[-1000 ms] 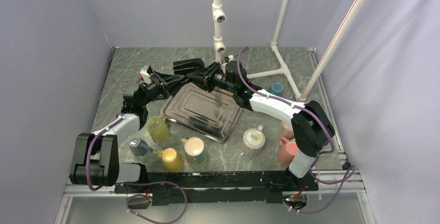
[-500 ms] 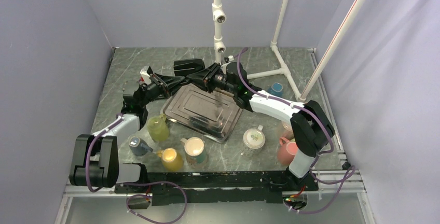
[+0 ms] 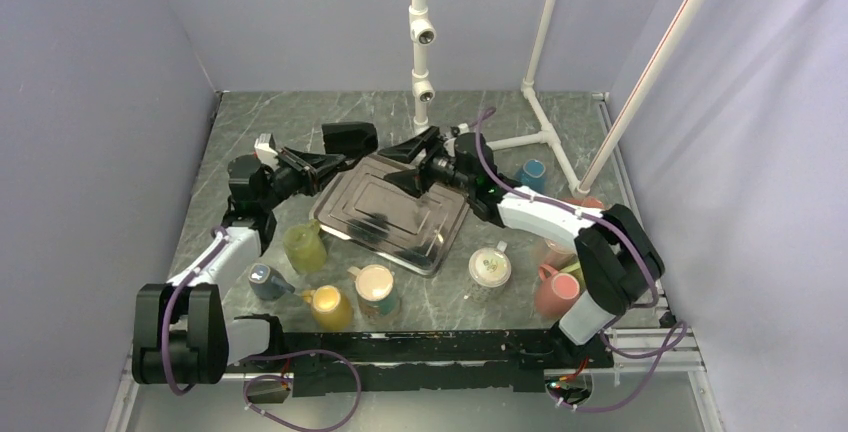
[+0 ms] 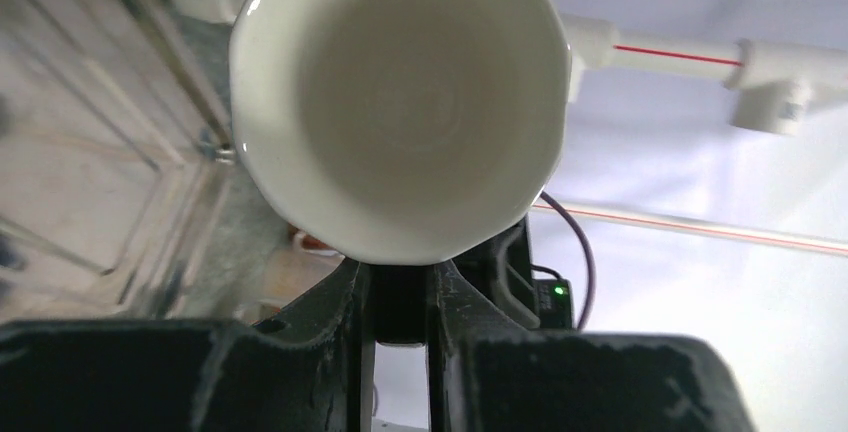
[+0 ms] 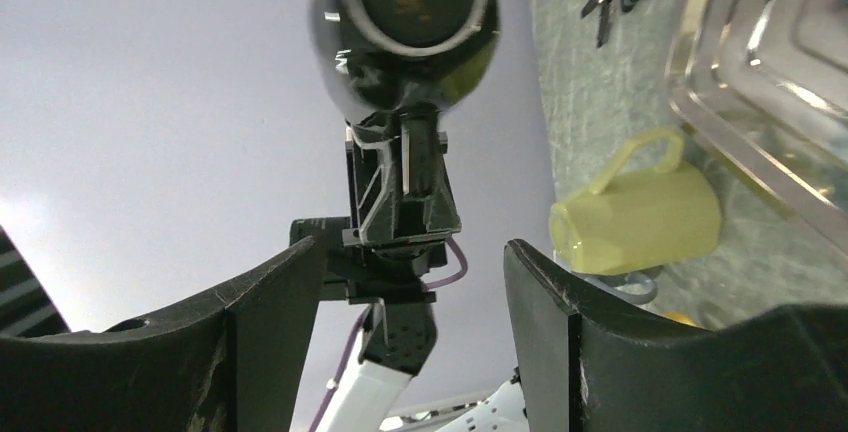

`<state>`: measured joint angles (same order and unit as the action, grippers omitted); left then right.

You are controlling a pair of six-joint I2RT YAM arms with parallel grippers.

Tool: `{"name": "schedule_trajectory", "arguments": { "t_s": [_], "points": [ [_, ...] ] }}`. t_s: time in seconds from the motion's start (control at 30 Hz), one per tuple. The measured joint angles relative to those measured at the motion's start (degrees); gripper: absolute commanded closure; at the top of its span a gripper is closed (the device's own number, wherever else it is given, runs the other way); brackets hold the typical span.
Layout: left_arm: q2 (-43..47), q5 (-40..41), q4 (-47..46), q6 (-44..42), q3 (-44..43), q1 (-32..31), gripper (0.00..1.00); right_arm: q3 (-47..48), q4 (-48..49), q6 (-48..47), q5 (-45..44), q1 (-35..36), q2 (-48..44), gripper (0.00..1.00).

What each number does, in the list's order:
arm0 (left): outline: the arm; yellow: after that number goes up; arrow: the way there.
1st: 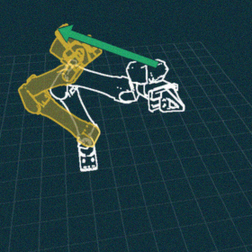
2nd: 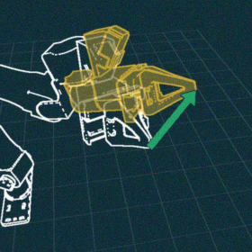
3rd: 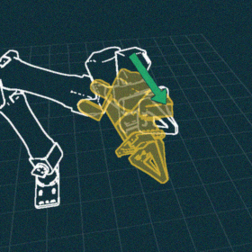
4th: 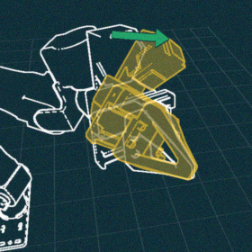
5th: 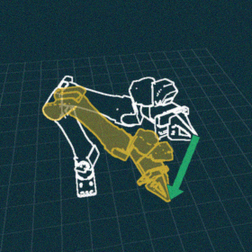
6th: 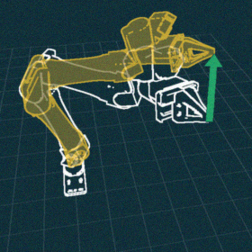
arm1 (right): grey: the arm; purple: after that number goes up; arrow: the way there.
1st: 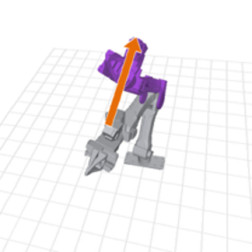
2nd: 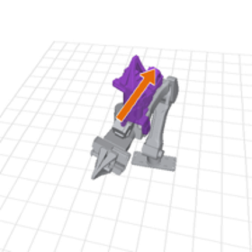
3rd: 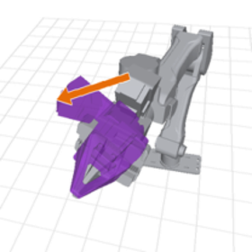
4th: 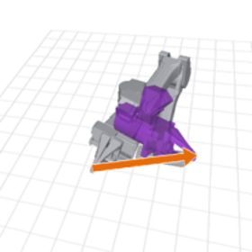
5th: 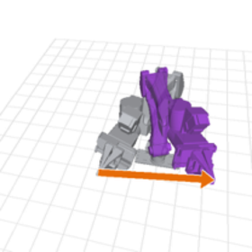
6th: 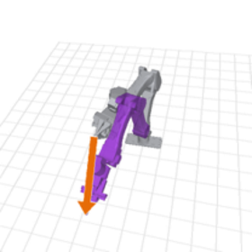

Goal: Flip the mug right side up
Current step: Turn over the cup at the corner of the board, then place the cup on the tray.

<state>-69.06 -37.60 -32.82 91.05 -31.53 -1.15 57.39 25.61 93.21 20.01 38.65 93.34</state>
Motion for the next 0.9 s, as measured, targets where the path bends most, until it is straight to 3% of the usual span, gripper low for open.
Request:
{"name": "schedule_trajectory", "arguments": {
  "t_s": [0.13,0.3,0.4,0.7,0.9],
  "points": [
    [-0.1,1.0,15.7,-11.9,-5.5,0.7,0.97,-2.1,-4.9,-2.5,-0.7,-2.9,-4.5,0.30],
    [-2.1,6.5,40.0,-33.6,-22.5,0.1,0.97,-2.2,-12.5,-8.5,-3.3,-6.7,-11.0,0.31],
    [-4.8,11.0,49.4,-44.7,-31.4,-1.1,0.97,-2.1,-18.1,-13.6,-6.1,-9.2,-15.2,0.31],
    [-19.0,20.9,68.8,-67.7,-44.0,-8.8,0.97,2.8,-35.1,-28.3,-16.3,-12.9,-19.4,0.31],
    [-25.7,22.7,74.4,-79.0,-46.7,-10.4,0.97,3.3,-40.2,-32.8,-19.0,-16.1,-20.5,0.31]
  ]
}}
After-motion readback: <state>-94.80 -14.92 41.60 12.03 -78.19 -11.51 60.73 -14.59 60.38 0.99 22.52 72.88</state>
